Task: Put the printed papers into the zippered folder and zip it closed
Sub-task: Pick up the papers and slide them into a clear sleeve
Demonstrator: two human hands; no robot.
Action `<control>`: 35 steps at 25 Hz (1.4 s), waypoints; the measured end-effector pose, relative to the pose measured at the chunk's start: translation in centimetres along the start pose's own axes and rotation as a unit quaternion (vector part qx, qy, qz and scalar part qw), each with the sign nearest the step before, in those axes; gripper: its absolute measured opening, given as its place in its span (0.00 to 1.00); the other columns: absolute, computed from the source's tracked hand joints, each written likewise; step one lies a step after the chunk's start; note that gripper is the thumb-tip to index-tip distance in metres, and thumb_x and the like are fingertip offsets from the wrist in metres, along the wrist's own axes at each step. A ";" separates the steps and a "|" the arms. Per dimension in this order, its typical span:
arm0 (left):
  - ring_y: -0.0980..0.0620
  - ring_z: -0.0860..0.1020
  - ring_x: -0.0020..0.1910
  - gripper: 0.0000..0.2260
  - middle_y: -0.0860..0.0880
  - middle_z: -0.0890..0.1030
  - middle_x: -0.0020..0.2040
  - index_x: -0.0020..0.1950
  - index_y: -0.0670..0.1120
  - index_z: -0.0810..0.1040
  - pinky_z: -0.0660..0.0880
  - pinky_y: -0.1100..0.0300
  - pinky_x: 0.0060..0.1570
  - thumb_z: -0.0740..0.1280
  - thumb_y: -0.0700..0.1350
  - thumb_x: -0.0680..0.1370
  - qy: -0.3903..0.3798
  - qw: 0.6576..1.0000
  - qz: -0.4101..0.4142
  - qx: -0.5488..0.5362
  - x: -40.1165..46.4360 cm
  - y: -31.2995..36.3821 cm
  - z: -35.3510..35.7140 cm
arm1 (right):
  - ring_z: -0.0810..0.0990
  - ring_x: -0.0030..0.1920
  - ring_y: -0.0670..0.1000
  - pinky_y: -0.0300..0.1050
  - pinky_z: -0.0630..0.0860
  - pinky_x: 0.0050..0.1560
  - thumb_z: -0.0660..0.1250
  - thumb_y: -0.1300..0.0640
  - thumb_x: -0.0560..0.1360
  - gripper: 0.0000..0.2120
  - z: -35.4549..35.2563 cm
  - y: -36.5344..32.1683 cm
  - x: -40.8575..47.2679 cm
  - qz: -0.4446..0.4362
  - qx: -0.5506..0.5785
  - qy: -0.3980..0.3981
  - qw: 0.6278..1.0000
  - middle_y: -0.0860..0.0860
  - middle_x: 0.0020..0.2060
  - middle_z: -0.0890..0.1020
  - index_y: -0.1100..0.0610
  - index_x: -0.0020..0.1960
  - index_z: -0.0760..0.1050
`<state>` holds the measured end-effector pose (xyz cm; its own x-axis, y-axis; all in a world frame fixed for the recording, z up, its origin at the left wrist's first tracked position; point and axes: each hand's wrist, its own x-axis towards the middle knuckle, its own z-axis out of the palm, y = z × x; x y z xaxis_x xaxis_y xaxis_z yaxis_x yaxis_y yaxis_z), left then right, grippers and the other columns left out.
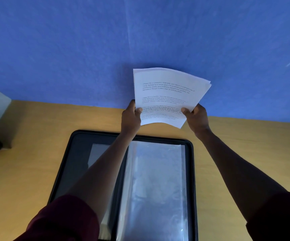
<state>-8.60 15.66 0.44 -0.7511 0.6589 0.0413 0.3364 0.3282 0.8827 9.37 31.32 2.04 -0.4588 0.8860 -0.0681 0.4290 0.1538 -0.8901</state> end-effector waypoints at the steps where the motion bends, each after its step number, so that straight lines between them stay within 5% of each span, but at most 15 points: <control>1: 0.51 0.77 0.46 0.10 0.52 0.81 0.48 0.61 0.43 0.75 0.71 0.63 0.41 0.60 0.37 0.81 -0.002 1.000 -0.008 0.000 -0.1 0.0 0.1 | 0.79 0.50 0.50 0.39 0.75 0.46 0.67 0.61 0.78 0.12 0.0 0.2 -0.2 -0.002 -0.015 -0.005 1.000 0.49 0.52 0.82 0.60 0.61 0.78; 7: 0.55 0.76 0.41 0.09 0.53 0.80 0.45 0.59 0.43 0.75 0.69 0.68 0.36 0.60 0.37 0.81 0.003 1.000 -0.015 0.009 -0.5 -0.2 -0.1 | 0.79 0.47 0.50 0.31 0.70 0.38 0.66 0.61 0.78 0.10 0.2 0.5 -0.5 0.001 -0.029 -0.005 1.000 0.48 0.48 0.82 0.60 0.59 0.79; 11: 0.49 0.76 0.40 0.06 0.47 0.81 0.42 0.55 0.43 0.75 0.70 0.58 0.38 0.60 0.38 0.81 0.002 1.000 -0.013 0.018 -0.5 0.0 0.0 | 0.79 0.47 0.50 0.33 0.71 0.38 0.66 0.59 0.78 0.11 -0.2 0.3 -0.5 -0.004 -0.054 -0.018 0.998 0.48 0.48 0.81 0.60 0.59 0.78; 15: 0.42 0.73 0.38 0.04 0.38 0.79 0.41 0.50 0.43 0.74 0.66 0.56 0.36 0.60 0.39 0.80 -0.015 1.000 -0.007 0.023 0.1 0.4 -0.5 | 0.81 0.47 0.51 0.40 0.76 0.44 0.70 0.58 0.76 0.11 -1.2 -0.5 -0.1 -0.014 -0.048 -0.019 0.999 0.49 0.48 0.83 0.59 0.57 0.79; 21: 0.42 0.80 0.51 0.09 0.44 0.83 0.50 0.57 0.47 0.77 0.78 0.48 0.47 0.60 0.42 0.80 -0.063 0.998 0.010 0.003 0.5 0.3 -2.5 | 0.84 0.49 0.54 0.53 0.82 0.51 0.73 0.58 0.74 0.12 -2.3 -1.4 0.2 -0.034 -0.045 -0.062 0.996 0.49 0.47 0.84 0.59 0.56 0.80; 28: 0.48 0.82 0.52 0.09 0.48 0.84 0.52 0.57 0.45 0.78 0.78 0.55 0.52 0.65 0.48 0.80 0.016 0.994 -0.112 0.010 -1.3 -0.7 -3.0 | 0.83 0.50 0.54 0.52 0.81 0.52 0.72 0.62 0.74 0.12 -1.4 -1.7 0.4 -0.022 0.014 -0.044 0.999 0.52 0.51 0.84 0.60 0.57 0.80; 31: 0.48 0.80 0.50 0.06 0.49 0.82 0.50 0.54 0.45 0.77 0.72 0.60 0.46 0.62 0.45 0.82 0.126 0.981 -0.119 0.083 -6.8 -2.9 -2.6 | 0.84 0.46 0.45 0.38 0.80 0.46 0.73 0.63 0.73 0.15 -1.1 -0.9 0.9 0.009 0.075 -0.030 0.997 0.54 0.54 0.84 0.61 0.59 0.78; 35: 0.50 0.80 0.48 0.07 0.52 0.82 0.49 0.53 0.49 0.80 0.74 0.58 0.46 0.64 0.41 0.79 -0.087 0.982 0.025 0.167 -11.2 -4.9 -0.1 | 0.83 0.44 0.38 0.31 0.78 0.43 0.73 0.64 0.73 0.17 0.0 -0.2 1.6 0.033 0.115 -0.039 0.992 0.53 0.53 0.84 0.64 0.62 0.77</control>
<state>-1.83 6.60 -4.29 -0.6309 0.7754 -0.0261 0.5596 0.4781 0.6770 8.54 32.69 2.08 -0.4982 0.8528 -0.1563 0.2750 -0.0155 -0.9613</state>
